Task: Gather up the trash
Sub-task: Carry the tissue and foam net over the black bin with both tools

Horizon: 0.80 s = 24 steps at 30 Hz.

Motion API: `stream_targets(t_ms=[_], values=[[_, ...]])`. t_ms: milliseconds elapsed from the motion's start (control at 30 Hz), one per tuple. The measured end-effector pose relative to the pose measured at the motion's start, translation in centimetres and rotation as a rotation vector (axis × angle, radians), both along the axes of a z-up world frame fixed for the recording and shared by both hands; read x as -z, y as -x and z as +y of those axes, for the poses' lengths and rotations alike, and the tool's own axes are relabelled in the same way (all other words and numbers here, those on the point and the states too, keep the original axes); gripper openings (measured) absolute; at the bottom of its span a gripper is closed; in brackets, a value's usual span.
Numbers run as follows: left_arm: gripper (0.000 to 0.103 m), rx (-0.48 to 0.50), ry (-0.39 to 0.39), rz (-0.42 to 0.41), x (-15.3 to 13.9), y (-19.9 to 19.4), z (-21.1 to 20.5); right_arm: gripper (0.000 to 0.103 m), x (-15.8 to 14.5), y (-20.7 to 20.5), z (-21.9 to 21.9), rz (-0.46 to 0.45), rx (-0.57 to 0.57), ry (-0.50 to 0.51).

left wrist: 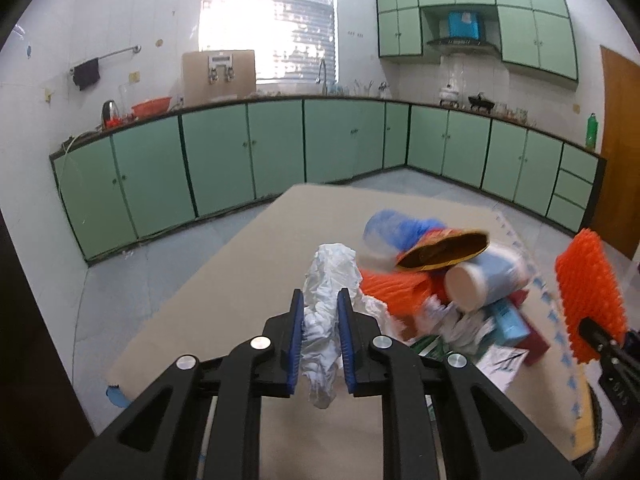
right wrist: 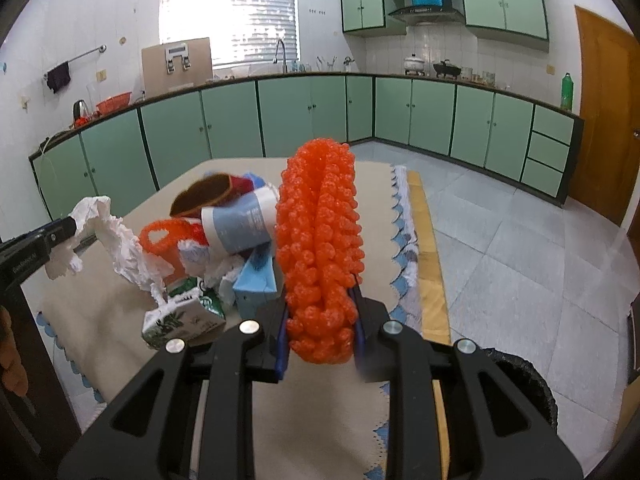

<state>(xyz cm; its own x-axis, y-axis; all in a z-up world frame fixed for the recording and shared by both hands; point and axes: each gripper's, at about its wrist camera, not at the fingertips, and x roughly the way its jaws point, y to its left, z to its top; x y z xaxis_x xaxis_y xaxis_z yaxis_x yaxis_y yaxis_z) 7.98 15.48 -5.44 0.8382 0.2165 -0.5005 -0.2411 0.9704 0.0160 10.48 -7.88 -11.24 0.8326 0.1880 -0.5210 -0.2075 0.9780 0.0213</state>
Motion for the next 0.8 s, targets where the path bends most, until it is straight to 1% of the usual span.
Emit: stream_targets(t_ms=[267,433,633,800], values=[[0.017,0.058,0.003,-0.110,-4.1,1.3,-2.2,0.023,-2.7,1.3,-2.0,-0.048,0.024,-0.032],[0.017,0.121,0.014,-0.161,-6.2,1.8,-4.3,0.023,-4.1,2.4,-3.6,-0.075,0.040,-0.034],[0.017,0.220,0.027,-0.183,-7.5,2.0,-7.8,0.023,-5.8,3.9,-6.1,-0.091,0.082,-0.051],[0.017,0.326,0.043,-0.155,-6.7,1.7,-11.6,0.023,-6.8,5.2,-8.9,-0.095,0.145,-0.055]])
